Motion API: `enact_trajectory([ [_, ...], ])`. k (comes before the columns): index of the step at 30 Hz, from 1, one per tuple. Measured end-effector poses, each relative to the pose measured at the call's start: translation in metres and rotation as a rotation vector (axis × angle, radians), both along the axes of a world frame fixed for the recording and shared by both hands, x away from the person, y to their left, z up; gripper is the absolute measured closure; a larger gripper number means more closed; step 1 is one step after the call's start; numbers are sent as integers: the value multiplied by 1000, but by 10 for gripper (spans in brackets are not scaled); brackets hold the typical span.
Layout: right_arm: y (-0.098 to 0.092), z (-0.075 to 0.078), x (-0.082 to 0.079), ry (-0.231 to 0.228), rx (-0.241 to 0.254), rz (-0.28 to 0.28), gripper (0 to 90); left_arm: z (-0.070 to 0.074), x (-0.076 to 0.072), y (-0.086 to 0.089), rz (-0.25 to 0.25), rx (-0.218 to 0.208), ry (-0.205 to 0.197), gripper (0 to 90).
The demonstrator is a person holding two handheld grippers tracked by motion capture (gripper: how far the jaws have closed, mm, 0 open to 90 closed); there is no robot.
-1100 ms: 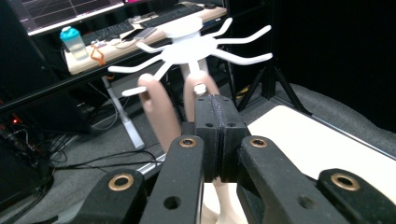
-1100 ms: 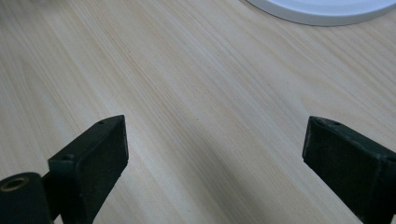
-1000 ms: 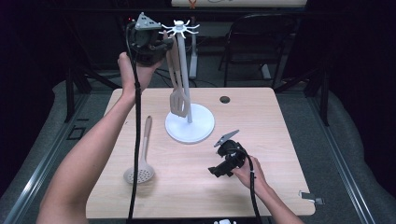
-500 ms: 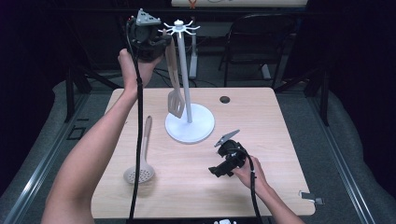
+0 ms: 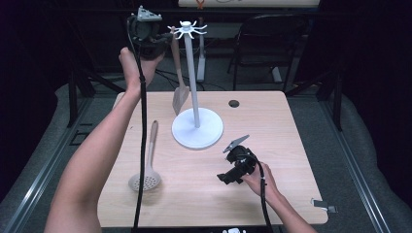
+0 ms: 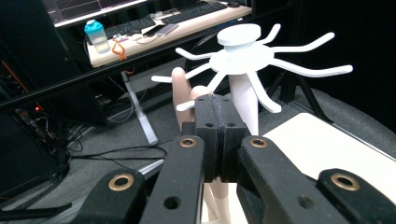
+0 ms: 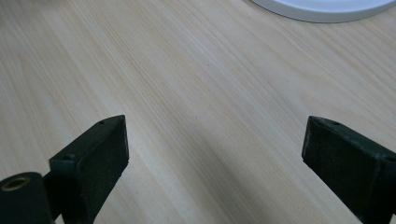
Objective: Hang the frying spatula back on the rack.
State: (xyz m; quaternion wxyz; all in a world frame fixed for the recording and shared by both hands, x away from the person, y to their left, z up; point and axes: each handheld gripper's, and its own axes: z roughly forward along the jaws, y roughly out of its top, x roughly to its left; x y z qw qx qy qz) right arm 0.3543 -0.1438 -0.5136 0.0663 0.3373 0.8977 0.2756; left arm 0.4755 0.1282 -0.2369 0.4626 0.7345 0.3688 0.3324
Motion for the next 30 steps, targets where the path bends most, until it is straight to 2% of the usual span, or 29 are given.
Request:
enact_trajectory([
  [1, -1, 1, 1, 4, -15, 11, 71, 0, 0, 0, -3, 1, 1, 889],
  [3, -1, 1, 1, 5, -16, 11, 71, 0, -1, 1, -11, 2, 6, 857],
  [4, 0, 0, 0, 1, 1, -4, 71, 0, -2, 3, -10, 2, 9, 848],
  [5, -1, 1, 0, 6, -14, 6, 71, -1, -2, 4, -9, -2, 11, 834],
  [8, -2, 1, 1, 8, -22, 12, 71, -2, -5, 8, -11, 4, 22, 763],
  [10, -1, 1, 1, 9, -15, 11, 71, -3, -7, 12, -5, 6, 42, 671],
  [12, -2, 1, 1, 6, -22, 10, 71, -6, -8, 15, -11, 8, 57, 623],
  [16, -1, 1, 1, 8, -24, 10, 71, -15, -14, 20, -24, 12, 80, 525],
  [17, 0, 0, 0, 2, -7, -2, 71, -17, -17, 21, -28, 11, 83, 512],
  [18, 0, 1, 1, 5, -23, 9, 71, -20, -19, 21, -31, 17, 80, 498],
  [21, 1, -1, -1, 4, -1, -1, 71, -27, -26, 24, -38, 19, 84, 449],
  [22, 1, 0, 0, 6, -32, 15, 71, -30, -27, 24, -40, 17, 91, 432],
  [30, 2, 0, -2, 1, -40, 8, 78, -64, -37, 29, -41, 35, 159, 312],
])
